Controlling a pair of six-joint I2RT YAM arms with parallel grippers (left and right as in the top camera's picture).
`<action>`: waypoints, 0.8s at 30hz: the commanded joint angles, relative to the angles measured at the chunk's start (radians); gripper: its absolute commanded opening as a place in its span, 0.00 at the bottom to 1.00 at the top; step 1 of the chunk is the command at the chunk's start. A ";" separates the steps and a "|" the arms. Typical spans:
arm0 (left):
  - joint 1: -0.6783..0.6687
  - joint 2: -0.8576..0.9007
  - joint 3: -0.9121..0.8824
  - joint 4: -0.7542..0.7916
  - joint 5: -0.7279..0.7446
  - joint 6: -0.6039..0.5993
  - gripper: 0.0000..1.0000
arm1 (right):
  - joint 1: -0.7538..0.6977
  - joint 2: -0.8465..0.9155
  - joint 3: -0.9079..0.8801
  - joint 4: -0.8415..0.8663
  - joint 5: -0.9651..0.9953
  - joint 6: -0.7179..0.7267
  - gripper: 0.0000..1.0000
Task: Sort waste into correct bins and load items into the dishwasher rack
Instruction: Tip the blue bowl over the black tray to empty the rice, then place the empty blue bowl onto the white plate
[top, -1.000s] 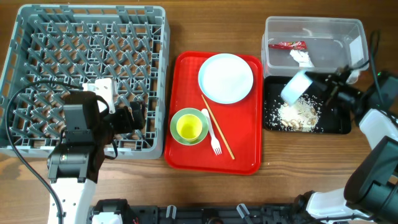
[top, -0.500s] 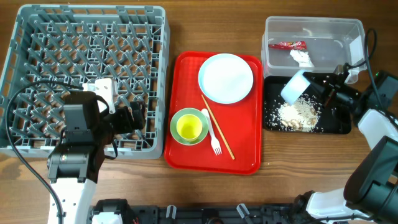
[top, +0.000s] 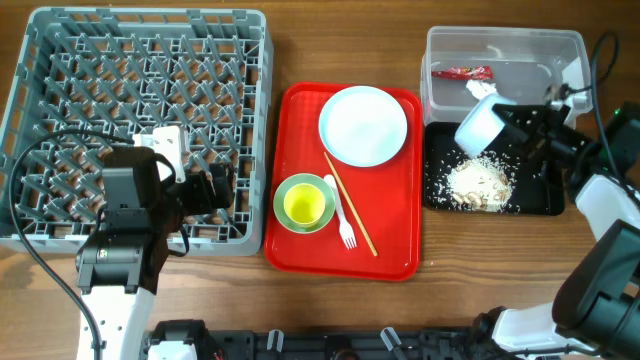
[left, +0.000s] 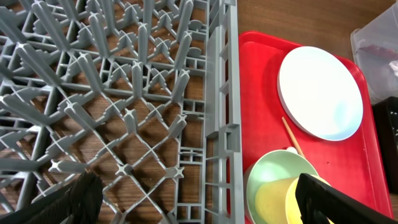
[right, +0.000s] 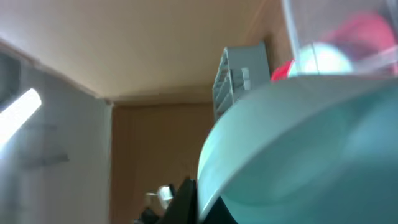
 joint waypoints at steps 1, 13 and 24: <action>0.003 0.000 0.016 0.003 0.016 -0.006 1.00 | 0.009 -0.003 0.002 -0.052 -0.005 0.035 0.04; 0.003 0.000 0.016 0.007 0.016 -0.006 1.00 | 0.125 -0.008 0.008 -0.333 0.206 -0.130 0.04; 0.003 0.000 0.016 0.006 0.016 -0.006 1.00 | 0.297 -0.124 0.105 -0.293 0.285 -0.149 0.05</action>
